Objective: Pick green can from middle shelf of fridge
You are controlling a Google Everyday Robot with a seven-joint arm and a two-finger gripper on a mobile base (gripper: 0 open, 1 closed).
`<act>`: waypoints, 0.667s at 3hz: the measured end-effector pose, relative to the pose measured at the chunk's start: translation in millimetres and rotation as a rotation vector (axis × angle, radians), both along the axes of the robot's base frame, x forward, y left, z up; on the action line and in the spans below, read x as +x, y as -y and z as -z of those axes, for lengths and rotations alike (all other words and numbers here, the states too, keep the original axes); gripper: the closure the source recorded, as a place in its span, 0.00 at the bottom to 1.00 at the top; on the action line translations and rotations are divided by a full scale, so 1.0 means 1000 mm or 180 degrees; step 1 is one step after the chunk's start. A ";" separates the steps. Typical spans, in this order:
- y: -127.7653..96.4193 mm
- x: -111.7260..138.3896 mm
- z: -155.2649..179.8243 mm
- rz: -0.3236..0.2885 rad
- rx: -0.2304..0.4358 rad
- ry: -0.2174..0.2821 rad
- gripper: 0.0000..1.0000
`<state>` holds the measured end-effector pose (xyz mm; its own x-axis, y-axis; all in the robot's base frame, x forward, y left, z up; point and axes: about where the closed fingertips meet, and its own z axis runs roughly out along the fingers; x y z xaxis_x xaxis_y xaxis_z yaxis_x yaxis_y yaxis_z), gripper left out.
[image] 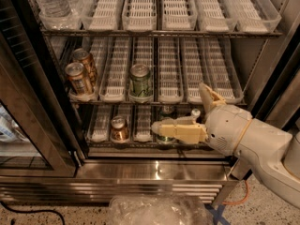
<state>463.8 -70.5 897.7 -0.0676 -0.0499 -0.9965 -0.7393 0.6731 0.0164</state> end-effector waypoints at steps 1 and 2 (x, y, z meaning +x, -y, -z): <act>0.005 0.008 0.002 0.0125 -0.0030 -0.0034 0.00; 0.002 0.002 0.001 0.0065 -0.0138 0.0006 0.00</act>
Offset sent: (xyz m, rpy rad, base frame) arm -0.0052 -0.0046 -0.0014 -0.0790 -0.0127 -0.0057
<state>465.4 -72.8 897.1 -0.0670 -0.0916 -0.9935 -0.7255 0.6881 -0.0145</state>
